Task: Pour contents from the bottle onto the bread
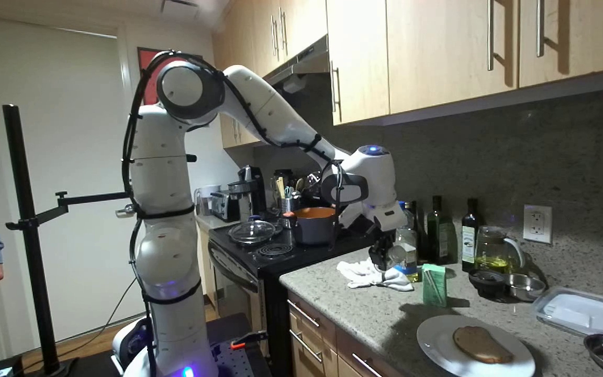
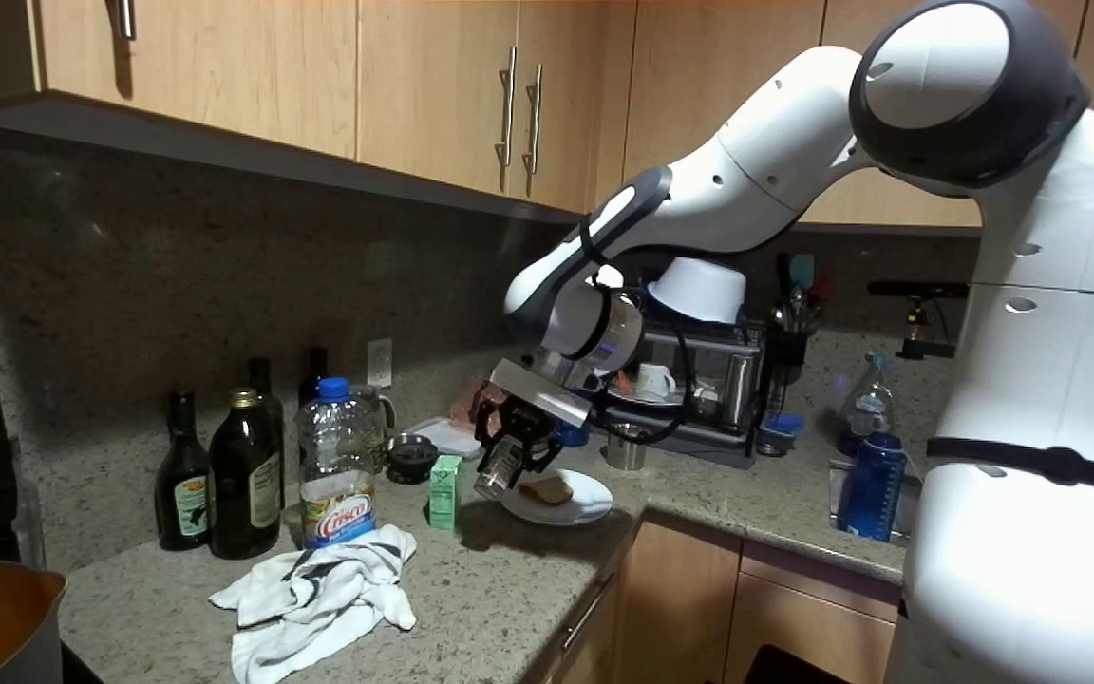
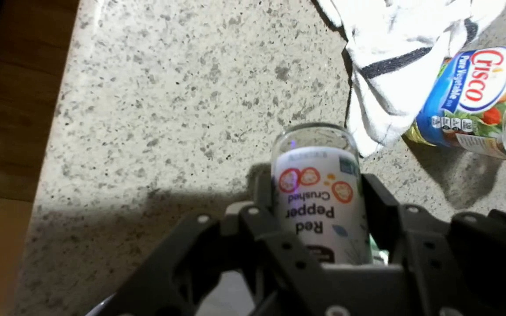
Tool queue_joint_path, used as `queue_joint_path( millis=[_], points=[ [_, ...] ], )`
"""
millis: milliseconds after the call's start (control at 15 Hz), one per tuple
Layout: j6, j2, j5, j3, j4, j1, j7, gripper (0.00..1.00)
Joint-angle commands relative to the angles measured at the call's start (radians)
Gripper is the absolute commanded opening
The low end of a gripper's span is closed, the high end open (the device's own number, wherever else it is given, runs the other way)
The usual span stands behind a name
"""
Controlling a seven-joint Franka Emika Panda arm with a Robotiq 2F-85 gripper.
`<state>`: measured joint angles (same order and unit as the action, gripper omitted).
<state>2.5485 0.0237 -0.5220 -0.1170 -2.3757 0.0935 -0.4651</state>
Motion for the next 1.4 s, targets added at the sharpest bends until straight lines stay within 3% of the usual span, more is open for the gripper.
queue_joint_path(
  millis=[0,400,733,800,1067,1133,1333],
  points=[
    [-0.128,0.047,-0.072,-0.039,0.013,0.039,0.115,0.27],
    [-0.305,0.041,-0.064,-0.103,0.091,0.095,0.176,0.27],
    [-0.316,0.029,-0.037,-0.109,0.154,0.109,0.154,0.27],
    [-0.302,0.028,-0.045,-0.112,0.131,0.113,0.151,0.52],
    [-0.302,0.028,-0.043,-0.107,0.141,0.111,0.151,0.52],
    [-0.302,0.027,-0.043,-0.107,0.141,0.111,0.151,0.27],
    [-0.352,0.036,-0.167,-0.108,0.143,0.102,0.285,0.27]
  ],
)
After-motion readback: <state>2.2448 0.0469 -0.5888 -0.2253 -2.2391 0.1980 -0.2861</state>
